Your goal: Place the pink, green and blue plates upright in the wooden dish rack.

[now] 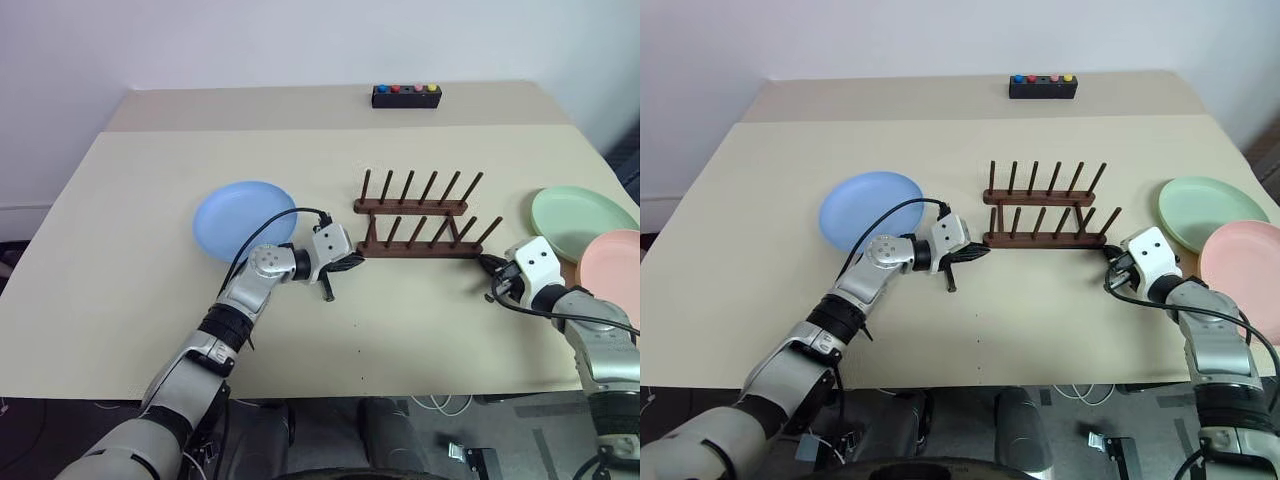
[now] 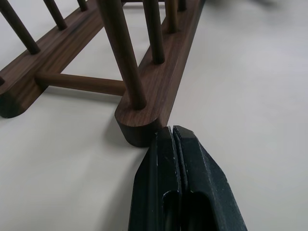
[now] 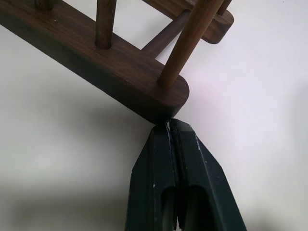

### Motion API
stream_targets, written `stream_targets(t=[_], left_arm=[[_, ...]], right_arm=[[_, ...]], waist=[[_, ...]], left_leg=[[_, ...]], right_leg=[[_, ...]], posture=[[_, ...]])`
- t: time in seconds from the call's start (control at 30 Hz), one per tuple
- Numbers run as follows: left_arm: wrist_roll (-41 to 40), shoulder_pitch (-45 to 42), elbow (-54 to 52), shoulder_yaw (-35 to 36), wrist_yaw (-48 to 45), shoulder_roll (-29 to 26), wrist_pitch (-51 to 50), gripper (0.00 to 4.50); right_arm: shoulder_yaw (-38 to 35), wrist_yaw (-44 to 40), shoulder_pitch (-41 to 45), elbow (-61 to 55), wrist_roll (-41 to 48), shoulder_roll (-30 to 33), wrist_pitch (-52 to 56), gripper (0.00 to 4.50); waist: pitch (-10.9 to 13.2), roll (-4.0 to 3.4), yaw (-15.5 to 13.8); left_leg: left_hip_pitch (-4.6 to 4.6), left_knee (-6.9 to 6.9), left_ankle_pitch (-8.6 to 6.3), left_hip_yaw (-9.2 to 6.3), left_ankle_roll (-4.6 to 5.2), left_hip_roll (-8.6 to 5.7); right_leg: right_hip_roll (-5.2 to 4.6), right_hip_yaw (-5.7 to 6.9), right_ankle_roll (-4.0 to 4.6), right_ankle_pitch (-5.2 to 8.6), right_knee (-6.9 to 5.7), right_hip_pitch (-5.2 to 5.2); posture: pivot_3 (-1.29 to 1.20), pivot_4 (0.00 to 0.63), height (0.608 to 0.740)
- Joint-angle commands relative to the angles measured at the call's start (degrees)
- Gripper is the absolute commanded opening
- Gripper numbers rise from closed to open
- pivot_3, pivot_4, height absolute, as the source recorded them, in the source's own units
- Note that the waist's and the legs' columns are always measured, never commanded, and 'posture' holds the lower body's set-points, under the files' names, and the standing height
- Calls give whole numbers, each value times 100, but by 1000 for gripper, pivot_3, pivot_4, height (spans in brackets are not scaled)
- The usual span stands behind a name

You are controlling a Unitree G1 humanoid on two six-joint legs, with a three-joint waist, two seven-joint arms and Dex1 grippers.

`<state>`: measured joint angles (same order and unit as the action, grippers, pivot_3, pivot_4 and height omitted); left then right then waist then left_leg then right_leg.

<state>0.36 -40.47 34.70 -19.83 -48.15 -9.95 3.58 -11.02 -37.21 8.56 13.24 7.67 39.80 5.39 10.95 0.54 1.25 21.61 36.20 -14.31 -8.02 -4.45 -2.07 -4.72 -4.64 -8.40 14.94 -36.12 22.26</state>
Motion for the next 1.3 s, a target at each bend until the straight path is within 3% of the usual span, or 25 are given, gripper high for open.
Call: stream_targets(t=[0.03, 0.37, 0.67, 0.73, 0.8, 1.0, 1.3], left_arm=[[60, -174, 73, 124, 89, 69, 210, 0], [58, -190, 120, 160, 37, 89, 306, 0], [-181, 224, -682, 240, -212, -134, -15, 0], [-285, 349, -1002, 261, -334, -184, -163, 0], [-355, 471, -1317, 258, -434, -244, -276, 0], [-1055, 1087, -2694, 238, -1338, -712, -935, 0], [-1314, 1501, -3394, 342, -1564, -1211, -1093, 0]], right_arm=[[106, 53, 190, 131, -74, -88, -63, 27], [129, 95, 231, -1, -70, -69, -16, 27], [-648, -3, -915, -1558, 315, 284, 600, 27], [-831, -65, -1131, -1925, 455, 358, 792, 513], [-1025, -54, -1238, -2211, 576, 408, 1054, 1290], [-1928, -599, -2069, -3645, 1085, 941, 1987, 4407], [-2851, -284, -2788, -4312, 940, 924, 3218, 4465]], waist=[[0, 0, 3], [0, 0, -7], [0, -2, -38], [1, -2, -38], [1, -3, -19], [-1, -10, -27], [1, -6, -63]], left_leg=[[0, 0, 0, 0, 0, 0], [2, -5, 0, 0, 0, 0], [18, -7, 0, -3, 0, -1], [25, -6, 0, -3, 0, -1], [27, -4, 0, -4, 0, -1], [31, -9, -1, -4, 1, 1], [38, 4, -1, -4, 2, 1]], right_leg=[[0, 0, 0, 0, 0, 0], [0, 0, 0, 0, 0, 4], [-1, 0, -1, 1, 0, 17], [-1, 0, -1, 1, 0, 23], [-1, 0, -1, 0, 0, 24], [0, 1, 0, 2, 1, 29], [-1, 1, 2, 2, 6, 24]], posture=[[0, 150, 740], [0, 150, 740], [0, 150, 740], [0, 150, 740], [0, 150, 740], [0, 150, 740], [0, 150, 740]])
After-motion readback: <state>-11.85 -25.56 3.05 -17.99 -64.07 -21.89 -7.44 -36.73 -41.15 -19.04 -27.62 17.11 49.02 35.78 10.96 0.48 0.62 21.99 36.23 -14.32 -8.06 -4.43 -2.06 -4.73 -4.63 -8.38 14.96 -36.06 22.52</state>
